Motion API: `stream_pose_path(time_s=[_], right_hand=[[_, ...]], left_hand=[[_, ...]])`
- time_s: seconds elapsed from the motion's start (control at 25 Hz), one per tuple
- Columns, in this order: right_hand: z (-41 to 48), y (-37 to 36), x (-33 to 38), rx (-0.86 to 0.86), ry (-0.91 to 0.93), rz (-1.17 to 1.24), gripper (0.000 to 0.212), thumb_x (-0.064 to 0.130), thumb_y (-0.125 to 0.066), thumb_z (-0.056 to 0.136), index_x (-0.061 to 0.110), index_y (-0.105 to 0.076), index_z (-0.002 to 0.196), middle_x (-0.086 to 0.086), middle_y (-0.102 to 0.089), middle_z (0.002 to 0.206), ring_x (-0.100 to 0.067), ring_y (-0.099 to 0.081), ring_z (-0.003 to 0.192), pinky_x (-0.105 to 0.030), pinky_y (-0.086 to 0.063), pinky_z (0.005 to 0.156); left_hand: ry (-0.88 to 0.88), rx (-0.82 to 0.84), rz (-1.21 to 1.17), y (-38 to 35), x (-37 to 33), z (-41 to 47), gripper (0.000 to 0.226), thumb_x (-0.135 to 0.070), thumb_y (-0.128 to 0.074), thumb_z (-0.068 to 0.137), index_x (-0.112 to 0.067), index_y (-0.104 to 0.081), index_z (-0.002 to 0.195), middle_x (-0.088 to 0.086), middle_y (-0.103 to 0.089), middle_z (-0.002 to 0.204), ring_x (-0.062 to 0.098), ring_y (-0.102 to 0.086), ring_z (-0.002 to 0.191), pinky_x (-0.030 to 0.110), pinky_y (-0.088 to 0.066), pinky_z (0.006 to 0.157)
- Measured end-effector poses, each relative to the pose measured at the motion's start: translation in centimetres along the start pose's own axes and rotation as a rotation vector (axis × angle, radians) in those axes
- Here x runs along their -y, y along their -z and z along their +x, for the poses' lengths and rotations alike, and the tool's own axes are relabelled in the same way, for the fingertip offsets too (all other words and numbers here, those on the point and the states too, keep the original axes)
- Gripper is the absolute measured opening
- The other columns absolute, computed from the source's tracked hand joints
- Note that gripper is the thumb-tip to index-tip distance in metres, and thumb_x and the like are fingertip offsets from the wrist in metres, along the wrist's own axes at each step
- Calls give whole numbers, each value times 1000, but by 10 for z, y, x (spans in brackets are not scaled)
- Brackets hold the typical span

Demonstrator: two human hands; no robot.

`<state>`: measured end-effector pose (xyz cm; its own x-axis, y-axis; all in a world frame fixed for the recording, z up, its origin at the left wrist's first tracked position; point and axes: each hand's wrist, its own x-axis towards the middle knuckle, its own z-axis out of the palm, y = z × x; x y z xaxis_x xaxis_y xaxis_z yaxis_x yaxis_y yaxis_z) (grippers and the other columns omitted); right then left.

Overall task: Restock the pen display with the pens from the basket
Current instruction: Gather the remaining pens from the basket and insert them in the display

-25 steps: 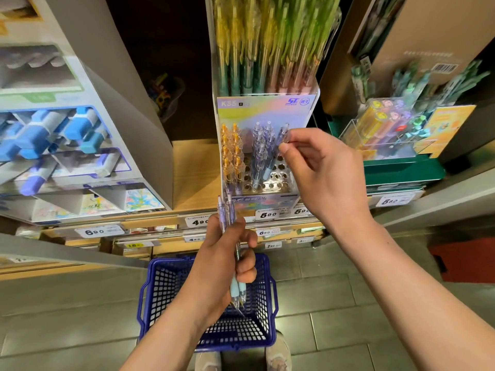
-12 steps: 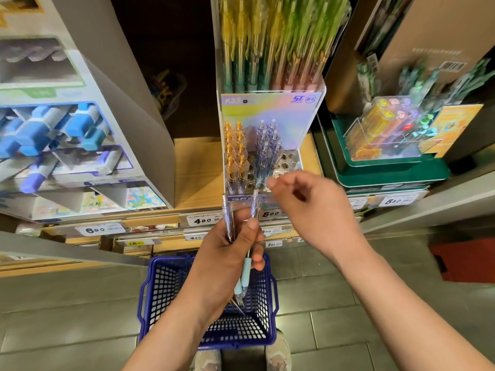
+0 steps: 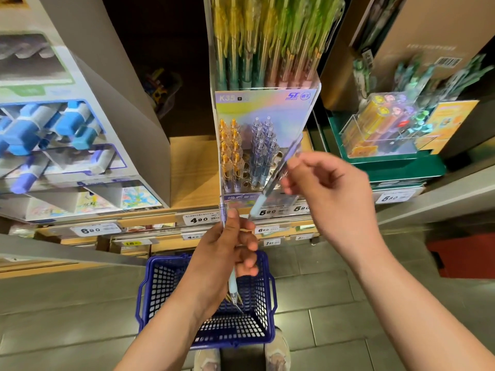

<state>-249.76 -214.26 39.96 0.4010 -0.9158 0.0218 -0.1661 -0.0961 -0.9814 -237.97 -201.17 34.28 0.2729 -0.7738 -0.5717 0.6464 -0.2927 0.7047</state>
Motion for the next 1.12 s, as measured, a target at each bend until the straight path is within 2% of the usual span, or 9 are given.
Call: stream_pose_path(time_s=[0.16, 0.32, 0.52, 0.6, 0.72, 0.8, 0.92, 1.0, 1.12], right_hand=[[15, -2, 6, -151, 241, -125, 19, 17, -69, 95, 36, -67, 91, 7, -74, 73, -7, -74, 74, -27, -61, 75], [17, -8, -3, -102, 313, -262, 9, 18, -71, 93, 18, -75, 102, 0, -76, 85, -15, -74, 76, -36, -61, 74], [16, -12, -10, -87, 501, -543, 9, 18, -75, 91, 10, -76, 95, 0, -71, 82, -9, -65, 67, -25, -55, 66], [17, -14, -12, -77, 472, -588, 9, 20, -74, 92, 12, -75, 93, 2, -70, 82, -9, -63, 68, -29, -56, 66], [18, -16, -16, -12, 465, -627, 9, 23, -72, 93, 14, -72, 91, 4, -65, 79, -10, -59, 67, -34, -55, 63], [17, -18, -18, 33, 454, -658, 12, 25, -69, 95, 15, -69, 88, 4, -62, 77, -13, -57, 66, -36, -53, 61], [17, -16, -20, 32, 449, -654, 13, 25, -69, 95, 15, -69, 86, 4, -62, 74, -12, -57, 63, -35, -52, 60], [16, -16, -21, 46, 427, -664, 13, 25, -71, 94, 15, -71, 85, 4, -64, 72, -10, -58, 63, -32, -51, 61], [7, -15, -22, 72, 277, -661, 16, 37, -68, 94, 23, -72, 87, 7, -70, 75, -8, -63, 66, -24, -52, 64]], left_hand=[[47, 29, -41, 3, -4, 3, 34, -53, -52, 97, -19, -53, 92, -1, -38, 64, 11, -23, 46, 20, -21, 38], [63, 109, -215, 0, -5, 1, 19, -36, -48, 87, -17, -51, 85, 4, -41, 66, 15, -30, 49, 24, -26, 44], [-54, 116, -177, -1, -5, 1, 27, -24, -47, 90, -6, -62, 104, 8, -47, 72, 17, -39, 58, 29, -32, 54], [-60, 111, -137, 0, -3, 0, 29, -20, -48, 98, -3, -66, 114, 8, -53, 76, 17, -48, 63, 28, -42, 59], [-92, 123, -76, 0, -1, -2, 26, -24, -53, 101, -14, -71, 116, 7, -60, 81, 20, -59, 67, 31, -53, 61], [-118, 115, -58, -2, -2, -2, 23, -26, -59, 96, -20, -73, 112, 8, -59, 81, 18, -54, 62, 28, -50, 56], [-121, 111, -117, -3, -1, 1, 38, -26, -55, 98, -5, -63, 128, 10, -56, 80, 16, -43, 59, 25, -39, 53], [-100, 127, -179, -3, -1, 2, 42, -21, -48, 100, 4, -57, 133, 13, -57, 81, 19, -45, 62, 26, -39, 55], [-161, 113, -80, -5, 0, 0, 35, -18, -51, 99, 1, -64, 124, 10, -64, 85, 19, -54, 72, 28, -46, 66]])
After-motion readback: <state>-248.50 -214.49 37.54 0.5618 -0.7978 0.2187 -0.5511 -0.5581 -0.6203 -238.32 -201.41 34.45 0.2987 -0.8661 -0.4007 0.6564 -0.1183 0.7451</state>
